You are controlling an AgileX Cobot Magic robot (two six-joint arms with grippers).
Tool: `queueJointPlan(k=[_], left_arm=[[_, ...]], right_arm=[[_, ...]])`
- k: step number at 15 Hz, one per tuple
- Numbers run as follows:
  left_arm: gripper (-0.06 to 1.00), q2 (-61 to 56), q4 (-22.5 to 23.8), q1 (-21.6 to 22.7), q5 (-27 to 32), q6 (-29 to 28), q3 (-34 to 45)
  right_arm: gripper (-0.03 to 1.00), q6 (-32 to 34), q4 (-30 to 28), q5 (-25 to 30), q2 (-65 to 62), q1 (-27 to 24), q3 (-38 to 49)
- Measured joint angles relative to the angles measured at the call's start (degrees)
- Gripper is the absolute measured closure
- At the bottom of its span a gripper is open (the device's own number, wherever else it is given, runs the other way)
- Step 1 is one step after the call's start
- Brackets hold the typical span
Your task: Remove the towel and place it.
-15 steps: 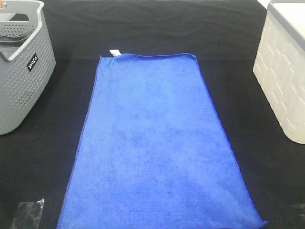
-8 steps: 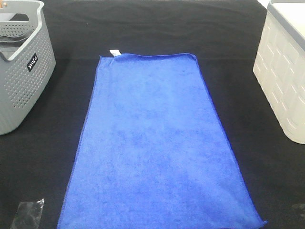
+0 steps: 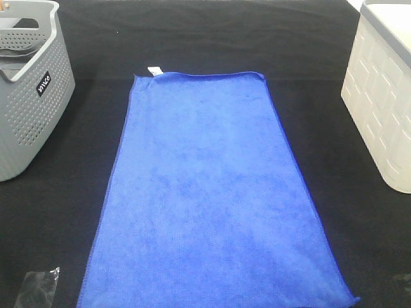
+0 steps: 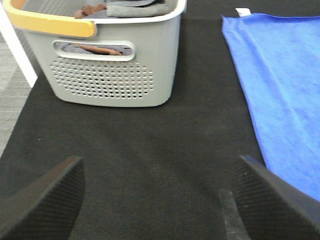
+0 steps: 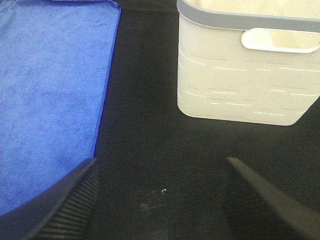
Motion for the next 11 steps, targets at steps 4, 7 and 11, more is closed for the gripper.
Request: queueJointPlan(k=[4,7,11], left_arm=[[0.17,0.00,-0.06,-0.46,0.00,0.00,0.00],[0.17,0.00,-0.06,-3.21,0.00,0.00,0.00],[0.17,0.00,-0.06,-3.38,0.00,0.00,0.00]], right_arm=[[0.27,0.00,0.00,0.00,0.00,0.00,0.00],[0.27,0.00,0.00,0.00,0.00,0.00,0.00],[0.27,0.00,0.00,0.00,0.00,0.00,0.00]])
